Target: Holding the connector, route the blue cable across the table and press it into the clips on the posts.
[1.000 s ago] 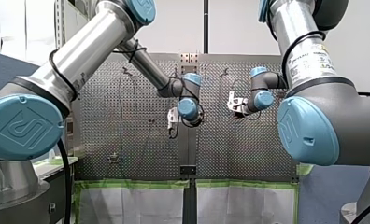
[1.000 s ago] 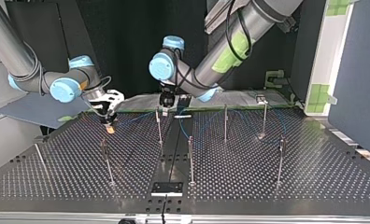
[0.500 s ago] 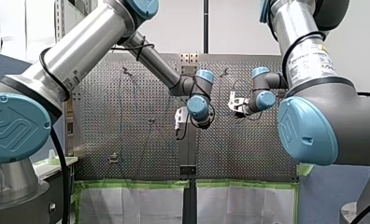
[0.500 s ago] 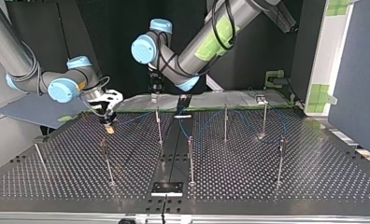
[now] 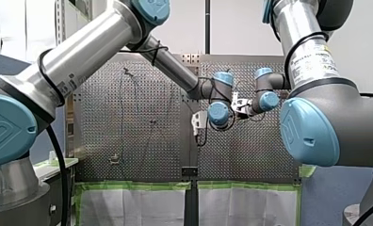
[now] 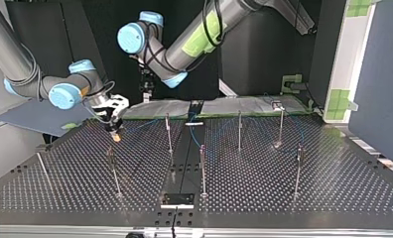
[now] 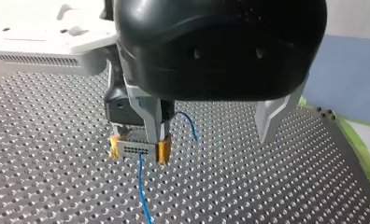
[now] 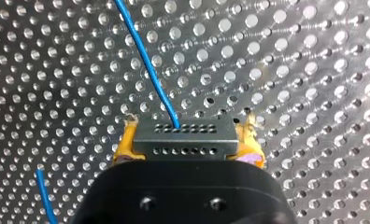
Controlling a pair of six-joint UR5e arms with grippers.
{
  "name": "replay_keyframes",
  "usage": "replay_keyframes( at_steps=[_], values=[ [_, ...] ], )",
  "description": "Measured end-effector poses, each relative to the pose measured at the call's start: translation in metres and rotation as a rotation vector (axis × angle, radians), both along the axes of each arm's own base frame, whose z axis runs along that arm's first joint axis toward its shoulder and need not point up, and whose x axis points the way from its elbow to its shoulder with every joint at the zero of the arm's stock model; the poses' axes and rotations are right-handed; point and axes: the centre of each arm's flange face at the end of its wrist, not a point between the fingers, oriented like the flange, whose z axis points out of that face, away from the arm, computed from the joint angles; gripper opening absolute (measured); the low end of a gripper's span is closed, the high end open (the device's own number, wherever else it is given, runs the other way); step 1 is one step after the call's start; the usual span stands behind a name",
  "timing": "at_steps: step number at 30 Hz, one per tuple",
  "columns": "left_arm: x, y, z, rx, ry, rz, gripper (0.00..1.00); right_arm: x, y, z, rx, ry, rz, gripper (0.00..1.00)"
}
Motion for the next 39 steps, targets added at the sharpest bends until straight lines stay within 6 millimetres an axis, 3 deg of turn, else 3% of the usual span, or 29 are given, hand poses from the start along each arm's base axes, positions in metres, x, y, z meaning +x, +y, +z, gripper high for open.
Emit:
replay_keyframes(
  at_steps=[16, 28, 35, 39],
  values=[
    [0.033, -0.007, -0.039, 0.03, 0.017, 0.135, 1.0, -0.005, -0.002, 0.0, 0.009, -0.009, 0.015, 0.0],
    [0.058, -0.022, -0.006, -0.045, -0.048, 0.167, 1.0, -0.006, -0.002, -0.001, 0.011, -0.012, 0.016, 0.0],
    [0.085, -0.021, 0.02, -0.098, -0.092, 0.194, 1.0, -0.006, -0.003, -0.001, 0.011, -0.012, 0.015, 0.0],
    [0.096, -0.022, 0.022, -0.107, -0.099, 0.198, 1.0, -0.006, -0.003, 0.0, 0.01, -0.012, 0.015, 0.0]
  ],
)
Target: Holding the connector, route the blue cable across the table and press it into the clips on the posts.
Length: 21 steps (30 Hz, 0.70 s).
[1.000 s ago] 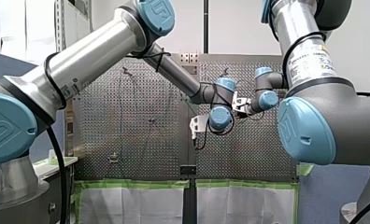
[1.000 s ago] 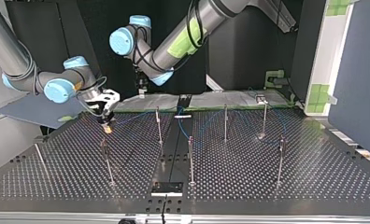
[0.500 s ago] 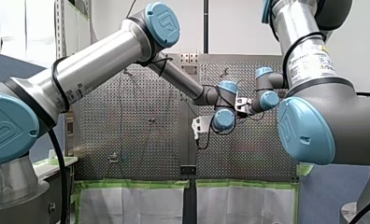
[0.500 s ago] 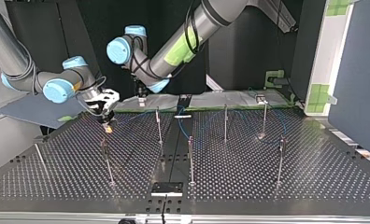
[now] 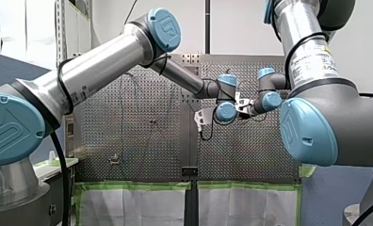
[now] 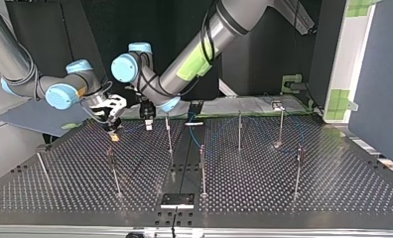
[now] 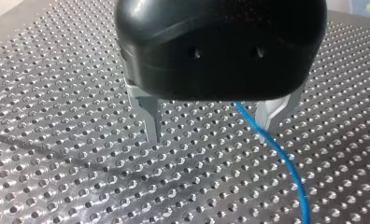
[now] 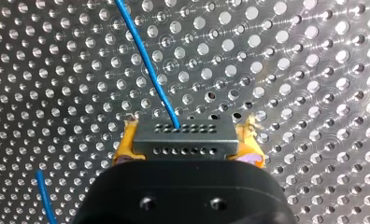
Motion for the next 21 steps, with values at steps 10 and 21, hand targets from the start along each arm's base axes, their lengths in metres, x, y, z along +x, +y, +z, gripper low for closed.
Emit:
replay_keyframes(
  at_steps=[10, 21],
  values=[
    [0.02, -0.004, -0.01, 0.001, 0.017, 0.002, 1.0, -0.002, -0.001, 0.0, -0.002, -0.001, -0.004, 0.0],
    [0.031, -0.013, -0.04, 0.028, 0.061, 0.002, 1.0, -0.004, -0.002, 0.0, -0.002, -0.001, -0.006, 0.0]
  ],
)
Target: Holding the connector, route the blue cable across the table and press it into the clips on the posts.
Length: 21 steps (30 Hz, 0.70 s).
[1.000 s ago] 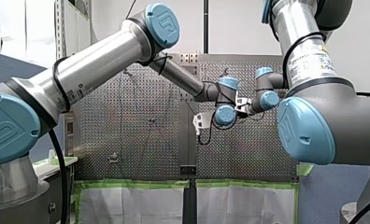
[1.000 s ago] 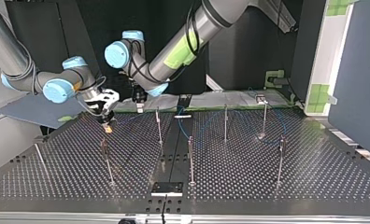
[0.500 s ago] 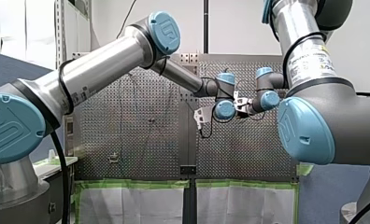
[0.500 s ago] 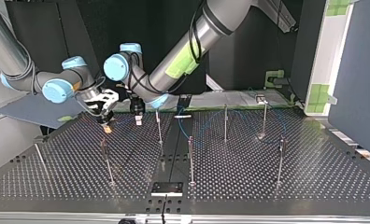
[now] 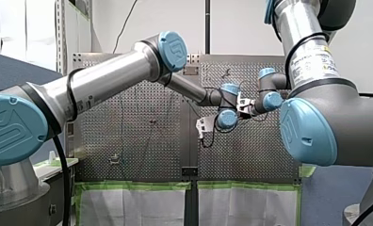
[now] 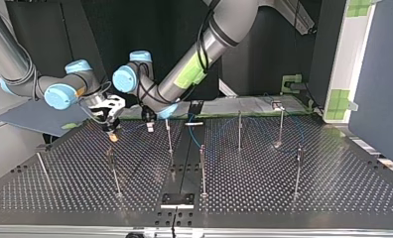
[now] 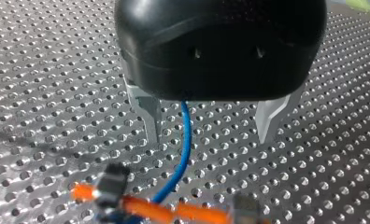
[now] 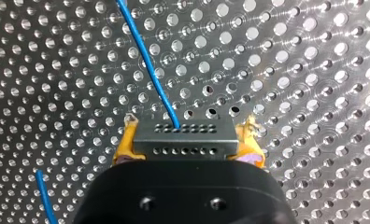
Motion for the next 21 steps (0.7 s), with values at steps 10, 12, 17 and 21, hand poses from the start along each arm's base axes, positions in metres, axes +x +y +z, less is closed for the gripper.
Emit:
replay_keyframes(
  at_steps=[10, 12, 17, 21],
  values=[
    [0.0, -0.012, 0.015, -0.023, -0.026, -0.012, 0.0, 0.0, 0.0, 0.0, 0.0, 0.0, -0.001, 0.0],
    [0.0, -0.013, 0.016, -0.025, -0.027, -0.012, 0.0, -0.001, -0.001, 0.0, 0.0, 0.0, -0.002, 0.0],
    [-0.001, -0.01, 0.017, -0.016, -0.015, -0.004, 0.0, -0.004, -0.002, 0.001, 0.0, 0.0, -0.005, 0.0],
    [-0.001, -0.007, 0.019, -0.008, -0.007, 0.012, 0.0, -0.007, -0.006, 0.006, -0.002, 0.002, -0.011, 0.0]
  ],
)
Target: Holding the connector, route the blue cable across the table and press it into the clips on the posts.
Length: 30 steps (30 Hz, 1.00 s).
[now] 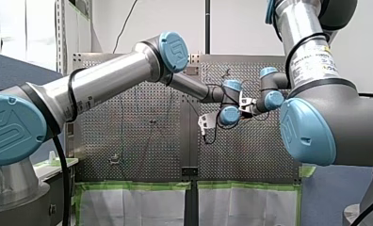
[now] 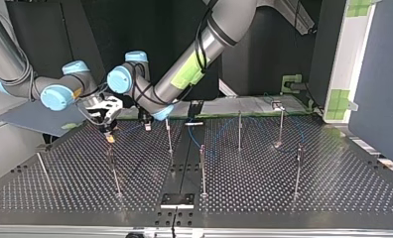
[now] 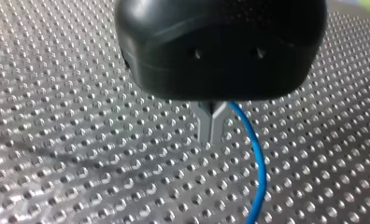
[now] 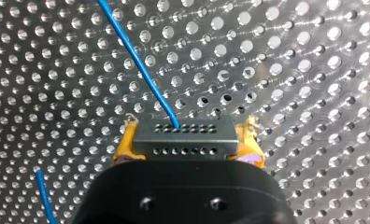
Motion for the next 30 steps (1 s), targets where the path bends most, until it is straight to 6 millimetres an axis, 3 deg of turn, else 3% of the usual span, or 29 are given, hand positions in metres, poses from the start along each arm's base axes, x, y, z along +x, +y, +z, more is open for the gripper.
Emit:
replay_keyframes(
  at_steps=[7, 13, 26, 30],
  values=[
    [-0.006, 0.0, 0.024, -0.008, 0.0, 0.001, 0.0, -0.004, -0.007, 0.026, -0.02, 0.015, -0.004, 0.0],
    [-0.013, 0.003, 0.052, -0.021, -0.016, -0.001, 0.0, -0.007, 0.0, 0.058, -0.027, 0.01, -0.007, 0.0],
    [-0.024, 0.011, 0.134, -0.085, -0.087, -0.005, 0.0, -0.007, 0.018, 0.135, -0.084, -0.036, -0.004, 0.0],
    [-0.027, 0.013, 0.152, -0.096, -0.102, -0.007, 0.0, -0.01, 0.023, 0.155, -0.098, -0.053, -0.009, 0.0]
  ],
)
